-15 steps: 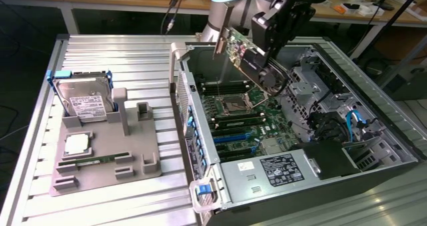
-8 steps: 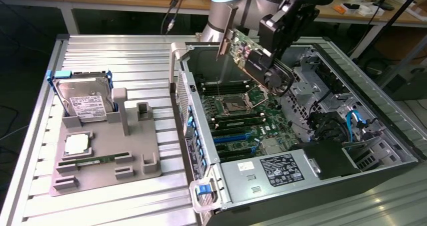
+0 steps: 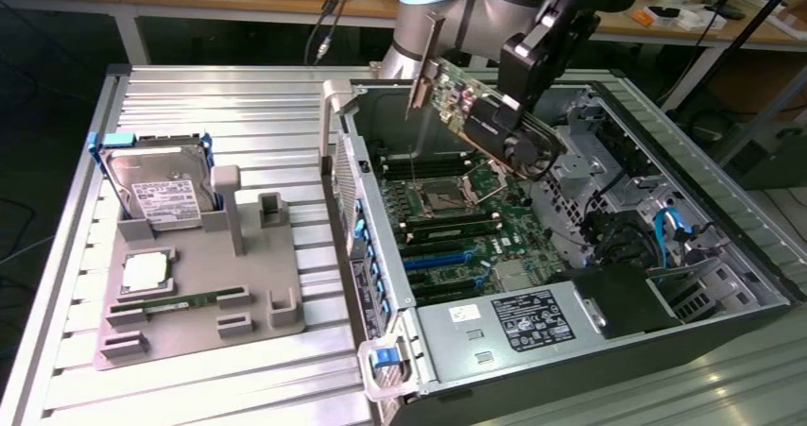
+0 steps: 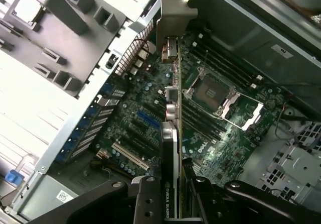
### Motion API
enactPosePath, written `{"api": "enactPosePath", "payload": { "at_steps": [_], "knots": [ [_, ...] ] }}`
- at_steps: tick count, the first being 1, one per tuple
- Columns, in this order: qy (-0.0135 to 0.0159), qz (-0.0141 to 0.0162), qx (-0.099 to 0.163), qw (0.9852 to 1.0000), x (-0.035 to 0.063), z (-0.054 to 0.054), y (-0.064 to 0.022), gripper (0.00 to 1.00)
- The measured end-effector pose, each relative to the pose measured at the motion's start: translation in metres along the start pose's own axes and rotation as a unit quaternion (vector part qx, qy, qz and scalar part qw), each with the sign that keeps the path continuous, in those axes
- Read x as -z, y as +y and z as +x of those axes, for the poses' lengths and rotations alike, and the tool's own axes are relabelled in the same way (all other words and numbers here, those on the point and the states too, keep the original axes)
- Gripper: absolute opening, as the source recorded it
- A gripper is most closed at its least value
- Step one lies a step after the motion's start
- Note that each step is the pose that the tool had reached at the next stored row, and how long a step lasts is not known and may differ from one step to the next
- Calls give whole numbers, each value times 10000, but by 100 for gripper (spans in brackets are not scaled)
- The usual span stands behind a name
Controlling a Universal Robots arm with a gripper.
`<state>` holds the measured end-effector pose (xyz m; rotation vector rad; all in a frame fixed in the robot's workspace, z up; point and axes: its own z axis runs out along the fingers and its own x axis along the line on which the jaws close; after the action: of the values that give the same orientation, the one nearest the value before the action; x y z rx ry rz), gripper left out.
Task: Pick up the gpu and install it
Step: 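Pick up the gpu and move the gpu toward the slot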
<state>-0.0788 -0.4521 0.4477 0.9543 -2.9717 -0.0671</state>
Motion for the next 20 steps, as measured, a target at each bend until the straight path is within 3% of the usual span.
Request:
{"api": "enactPosePath", "payload": {
  "at_steps": [5,10,20],
  "knots": [
    [20,3,408,9992,-10,-8,-6,27],
    [36,11,767,9970,-28,-19,-15,27],
    [5,64,1336,9910,-43,-32,-25,27]
  ]
}}
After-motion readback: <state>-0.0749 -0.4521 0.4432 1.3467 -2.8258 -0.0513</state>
